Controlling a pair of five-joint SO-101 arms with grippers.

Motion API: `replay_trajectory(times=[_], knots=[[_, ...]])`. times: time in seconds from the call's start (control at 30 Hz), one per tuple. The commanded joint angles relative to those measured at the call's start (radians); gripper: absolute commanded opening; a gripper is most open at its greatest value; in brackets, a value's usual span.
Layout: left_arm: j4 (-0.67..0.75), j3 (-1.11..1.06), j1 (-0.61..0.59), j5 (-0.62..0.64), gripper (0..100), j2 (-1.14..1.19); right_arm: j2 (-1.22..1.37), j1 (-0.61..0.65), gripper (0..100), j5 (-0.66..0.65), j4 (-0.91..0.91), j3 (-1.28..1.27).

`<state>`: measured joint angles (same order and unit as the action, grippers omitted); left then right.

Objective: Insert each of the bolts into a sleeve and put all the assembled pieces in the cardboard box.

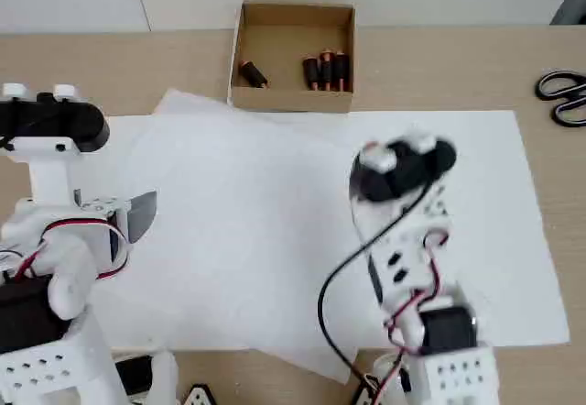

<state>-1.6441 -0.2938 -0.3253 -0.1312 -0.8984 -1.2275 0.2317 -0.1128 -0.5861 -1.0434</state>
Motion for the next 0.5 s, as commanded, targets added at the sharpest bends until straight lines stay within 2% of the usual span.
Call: replay_trajectory(times=[0.0,0.2,0.47], knots=[[-0.003,0.024,-0.002,-0.011,31,-0.012,0.398,-0.03,0.4,-0.002,0.058,0.374],[-0.023,0.024,-0.002,-0.011,31,-0.012,0.914,-0.025,0.4,0.002,0.064,0.845],[-0.021,-0.039,-0.002,-0.011,31,-0.012,1.498,-0.004,0.4,0.046,0.254,1.321]])
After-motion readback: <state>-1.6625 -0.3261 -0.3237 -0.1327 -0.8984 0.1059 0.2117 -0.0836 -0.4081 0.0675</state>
